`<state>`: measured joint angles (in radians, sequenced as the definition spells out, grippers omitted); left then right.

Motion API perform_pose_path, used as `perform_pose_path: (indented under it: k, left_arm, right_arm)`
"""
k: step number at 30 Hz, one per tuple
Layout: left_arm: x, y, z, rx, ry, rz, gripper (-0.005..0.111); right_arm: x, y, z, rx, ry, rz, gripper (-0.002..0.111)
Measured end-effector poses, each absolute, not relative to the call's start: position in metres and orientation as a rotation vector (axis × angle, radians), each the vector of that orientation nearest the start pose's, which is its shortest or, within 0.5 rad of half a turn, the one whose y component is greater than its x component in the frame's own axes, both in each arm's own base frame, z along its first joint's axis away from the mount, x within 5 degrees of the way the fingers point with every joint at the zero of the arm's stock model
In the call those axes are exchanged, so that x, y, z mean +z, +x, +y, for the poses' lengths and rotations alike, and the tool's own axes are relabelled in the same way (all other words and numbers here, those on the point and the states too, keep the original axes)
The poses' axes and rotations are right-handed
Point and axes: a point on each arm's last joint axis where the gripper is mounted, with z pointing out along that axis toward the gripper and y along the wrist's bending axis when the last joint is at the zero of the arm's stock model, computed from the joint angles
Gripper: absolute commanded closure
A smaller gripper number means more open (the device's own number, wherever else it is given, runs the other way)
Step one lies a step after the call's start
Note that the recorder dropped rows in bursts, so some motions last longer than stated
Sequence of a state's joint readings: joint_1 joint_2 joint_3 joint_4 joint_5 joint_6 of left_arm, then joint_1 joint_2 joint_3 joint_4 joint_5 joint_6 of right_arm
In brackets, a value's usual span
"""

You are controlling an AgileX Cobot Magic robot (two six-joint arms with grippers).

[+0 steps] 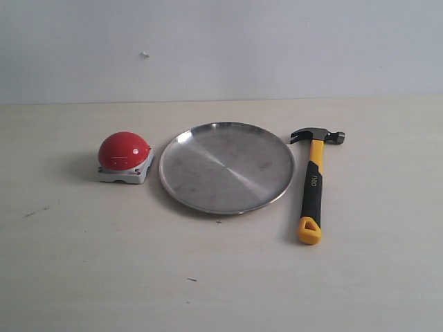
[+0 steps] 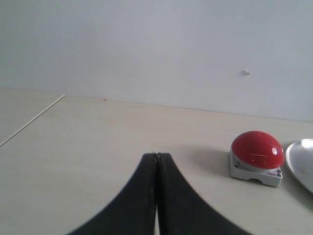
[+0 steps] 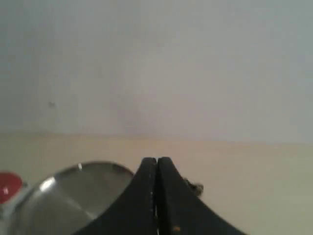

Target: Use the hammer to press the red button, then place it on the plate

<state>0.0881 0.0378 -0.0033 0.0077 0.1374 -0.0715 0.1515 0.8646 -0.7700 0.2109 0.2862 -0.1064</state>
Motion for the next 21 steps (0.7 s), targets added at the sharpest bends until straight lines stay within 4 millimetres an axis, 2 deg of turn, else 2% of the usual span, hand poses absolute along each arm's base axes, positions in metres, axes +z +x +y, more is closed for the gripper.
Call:
perform_pose_path:
  k: [4, 10, 13, 19, 21]
  left_arm:
    - [0.2, 0.059, 0.005, 0.019, -0.126, 1.651, 0.107]
    - [0.2, 0.059, 0.005, 0.019, -0.126, 1.651, 0.107]
    - [0.2, 0.059, 0.005, 0.019, -0.126, 1.651, 0.107]
    - [0.2, 0.059, 0.005, 0.019, -0.126, 1.651, 0.107]
    - [0.2, 0.059, 0.005, 0.019, -0.126, 1.651, 0.107]
  right_arm:
    - [0.338, 0.209, 0.037, 0.181, -0.149, 2.032, 0.105]
    - [0.317, 0.256, 0.041, 0.153, -0.078, 2.311, 0.093]
    - [0.304, 0.276, 0.042, 0.114, -0.047, 2.473, 0.091]
    - [0.274, 0.298, 0.045, 0.073, -0.047, 2.661, 0.091]
    - [0.268, 0.299, 0.045, 0.068, -0.04, 2.703, 0.086]
